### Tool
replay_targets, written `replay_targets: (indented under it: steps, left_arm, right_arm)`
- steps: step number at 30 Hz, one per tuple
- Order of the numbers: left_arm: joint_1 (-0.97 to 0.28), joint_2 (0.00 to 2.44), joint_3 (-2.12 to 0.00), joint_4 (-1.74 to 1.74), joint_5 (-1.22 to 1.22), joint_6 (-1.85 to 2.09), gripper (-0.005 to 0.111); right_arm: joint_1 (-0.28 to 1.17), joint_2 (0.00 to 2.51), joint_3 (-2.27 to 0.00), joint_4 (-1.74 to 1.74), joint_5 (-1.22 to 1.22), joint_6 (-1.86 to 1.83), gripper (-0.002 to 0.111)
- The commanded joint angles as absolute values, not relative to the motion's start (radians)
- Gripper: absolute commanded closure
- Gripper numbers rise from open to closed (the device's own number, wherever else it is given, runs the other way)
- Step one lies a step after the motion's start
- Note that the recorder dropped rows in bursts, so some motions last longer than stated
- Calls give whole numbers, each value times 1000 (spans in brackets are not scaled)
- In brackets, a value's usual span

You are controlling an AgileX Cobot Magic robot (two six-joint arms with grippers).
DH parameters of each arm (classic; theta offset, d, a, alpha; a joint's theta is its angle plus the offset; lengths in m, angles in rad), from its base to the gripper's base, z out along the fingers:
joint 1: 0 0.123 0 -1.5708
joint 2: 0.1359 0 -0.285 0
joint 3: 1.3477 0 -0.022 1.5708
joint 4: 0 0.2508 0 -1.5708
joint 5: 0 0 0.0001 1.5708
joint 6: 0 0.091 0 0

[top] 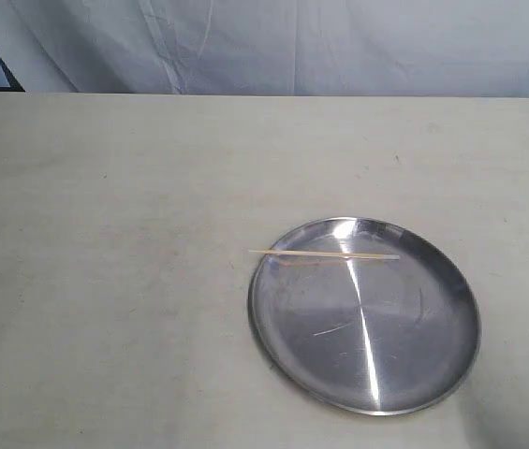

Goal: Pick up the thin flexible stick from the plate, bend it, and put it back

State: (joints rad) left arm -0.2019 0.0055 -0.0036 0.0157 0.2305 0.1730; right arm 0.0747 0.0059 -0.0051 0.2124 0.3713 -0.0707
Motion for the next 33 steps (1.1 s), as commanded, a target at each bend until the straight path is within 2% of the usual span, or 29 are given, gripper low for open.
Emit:
replay_targets:
  steps: [1, 4, 9, 13, 20, 25, 29, 33]
  left_arm:
    - [-211, 0, 0, 8, 227, 169, 107]
    - [-211, 0, 0, 8, 227, 169, 107]
    - [-211, 0, 0, 8, 227, 169, 107]
    - [-211, 0, 0, 8, 229, 169, 107]
    - [-211, 0, 0, 12, 229, 169, 107]
    - [-211, 0, 0, 53, 229, 169, 107]
    - [-211, 0, 0, 53, 229, 169, 107]
    - [-211, 0, 0, 53, 218, 169, 107]
  right_arm:
    - [80, 0, 0, 203, 357, -80, 109]
    - [80, 0, 0, 106, 253, -91, 109]
    - [80, 0, 0, 177, -22, -89, 109]
    - [80, 0, 0, 400, -229, 0, 109]
    - [80, 0, 0, 779, -532, 464, 109]
    - [80, 0, 0, 817, -515, 468, 109]
    - [80, 37, -58, 762, -311, 415, 109]
    - [80, 203, -217, 623, -108, 232, 109]
